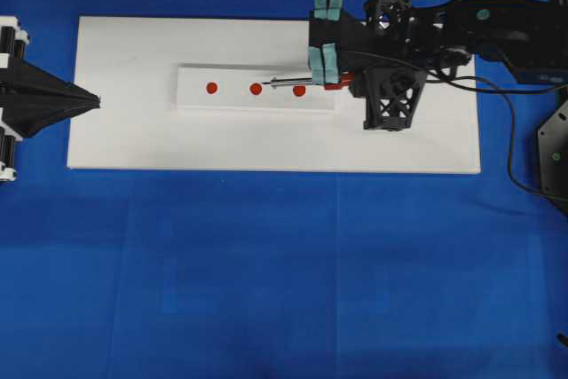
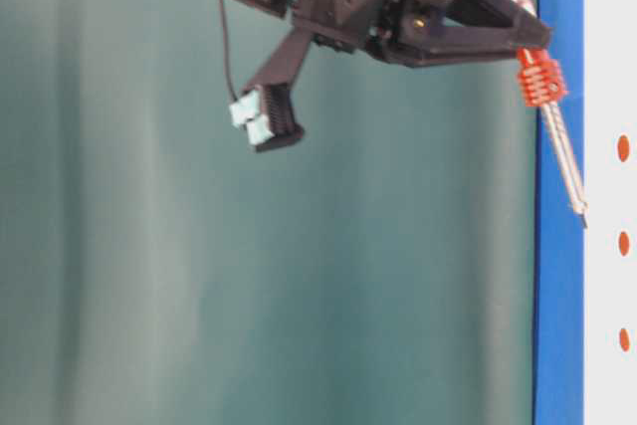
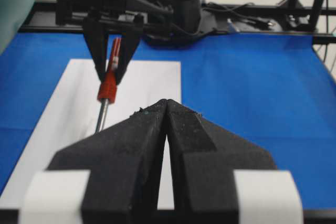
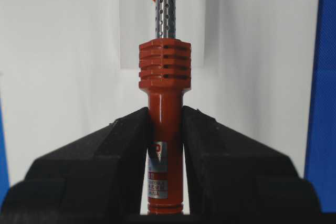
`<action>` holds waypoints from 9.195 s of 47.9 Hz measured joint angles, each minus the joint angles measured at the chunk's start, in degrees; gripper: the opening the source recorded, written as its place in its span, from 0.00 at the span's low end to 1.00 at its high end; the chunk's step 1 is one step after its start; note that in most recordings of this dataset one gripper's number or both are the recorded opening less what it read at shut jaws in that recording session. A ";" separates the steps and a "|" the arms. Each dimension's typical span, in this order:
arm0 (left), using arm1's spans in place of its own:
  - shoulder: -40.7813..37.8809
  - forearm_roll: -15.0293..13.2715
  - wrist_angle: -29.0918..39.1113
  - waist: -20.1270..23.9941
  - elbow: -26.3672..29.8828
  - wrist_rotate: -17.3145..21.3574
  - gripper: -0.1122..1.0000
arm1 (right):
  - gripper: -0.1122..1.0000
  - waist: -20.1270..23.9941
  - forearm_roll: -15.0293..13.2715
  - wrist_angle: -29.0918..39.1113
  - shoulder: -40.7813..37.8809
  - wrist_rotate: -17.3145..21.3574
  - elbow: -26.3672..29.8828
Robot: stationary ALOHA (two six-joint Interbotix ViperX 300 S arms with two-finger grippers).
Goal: Touch the tip of the soldering iron to the mark.
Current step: 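Lower the iron tip onto the middle red dot and hold, then lift the iron tip and move it right past the dots, then lower the iron tip onto the rightmost red dot and hold, then lift the iron tip up off the rightmost dot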
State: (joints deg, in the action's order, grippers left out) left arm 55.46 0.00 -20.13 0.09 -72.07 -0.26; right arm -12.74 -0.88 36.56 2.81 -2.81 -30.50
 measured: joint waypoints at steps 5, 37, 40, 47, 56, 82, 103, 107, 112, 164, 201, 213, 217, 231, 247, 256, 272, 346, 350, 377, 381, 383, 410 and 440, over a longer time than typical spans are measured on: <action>0.00 0.00 0.09 0.00 0.00 0.00 0.10 | 0.16 0.35 0.00 -1.41 -1.32 0.00 0.00; -0.09 0.00 0.09 0.26 -0.09 0.00 0.10 | 0.16 0.53 0.00 -2.46 -4.13 0.09 0.00; -0.09 0.00 0.09 0.26 -0.09 0.00 0.10 | 0.16 0.44 -0.09 -2.46 -4.13 0.09 0.00; -0.09 0.00 0.09 0.26 -0.09 0.00 0.10 | 0.16 0.26 0.00 -2.46 -4.13 0.09 0.00; -0.09 0.00 0.09 0.26 -0.09 0.00 0.10 | 0.16 0.26 0.00 -2.37 -4.13 0.09 0.00; -0.09 0.00 0.09 0.26 -0.09 0.00 0.10 | 0.16 0.26 -0.09 -1.85 -4.13 0.09 0.00; -0.09 0.00 0.09 0.26 -0.09 0.00 0.10 | 0.16 0.18 0.00 -1.76 -4.13 0.09 0.00; -0.09 0.09 0.09 0.35 -0.09 0.00 0.10 | 0.16 0.18 -0.09 -1.76 -4.13 0.09 0.00; -0.09 0.09 0.09 0.26 -0.09 0.00 0.10 | 0.16 0.26 0.00 -1.76 -4.13 0.09 0.00; 0.00 0.00 0.09 0.35 -0.09 0.00 0.10 | 0.16 0.18 -3.34 8.09 7.29 0.26 5.27; 0.00 0.00 0.18 0.35 -0.09 0.00 0.10 | 0.16 -0.18 -3.43 12.13 20.48 2.02 -6.86; 0.00 0.00 0.09 0.35 -0.09 0.00 0.10 | 0.16 -0.62 -3.60 12.22 21.53 2.02 -7.47; 0.00 0.00 0.18 0.26 -0.09 0.00 0.10 | 0.16 -0.62 -3.69 12.22 21.01 2.02 -7.47; 0.00 0.00 0.18 0.35 -0.09 -0.09 0.10 | 0.16 -0.70 -4.13 12.04 20.04 2.02 -7.47; 0.00 0.00 0.18 0.35 -0.09 0.00 0.10 | 0.16 -0.70 -4.13 8.88 14.77 2.11 -7.47; 0.00 0.00 0.18 0.35 -0.09 0.00 0.10 | 0.16 -0.70 -4.22 5.98 10.11 2.11 -7.47; 0.00 0.00 0.26 0.35 -0.09 0.00 0.10 | 0.16 -0.70 -4.13 3.08 5.54 2.20 -7.73; 0.00 0.00 0.35 0.88 -0.09 0.00 0.10 | 0.16 -0.70 -4.13 1.85 3.69 2.11 -9.05; 0.00 0.00 0.35 0.88 -0.09 0.00 0.10 | 0.16 -0.70 -4.13 1.85 3.69 2.11 -9.05; 0.00 0.00 0.35 0.88 -0.09 0.00 0.10 | 0.16 -0.70 -4.22 1.85 3.69 2.20 -8.96; 0.00 0.00 0.35 0.88 -0.09 0.00 0.10 | 0.16 -0.70 -4.13 1.85 3.69 2.20 -8.96; 0.00 0.00 0.35 0.88 -0.09 0.00 0.10 | 0.16 -0.70 -4.13 2.02 3.87 2.20 -8.70; 0.09 0.00 0.26 0.88 -0.09 0.00 0.10 | 0.16 -0.70 -6.15 12.92 13.36 2.20 -2.29; 0.00 0.09 0.26 0.88 -0.09 -0.70 0.10 | 0.16 1.76 -6.33 13.27 14.94 6.94 -2.20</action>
State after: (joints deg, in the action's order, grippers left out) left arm 55.46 0.09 -19.86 0.97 -72.16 -0.97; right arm -10.99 -7.21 49.83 17.75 4.13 -32.70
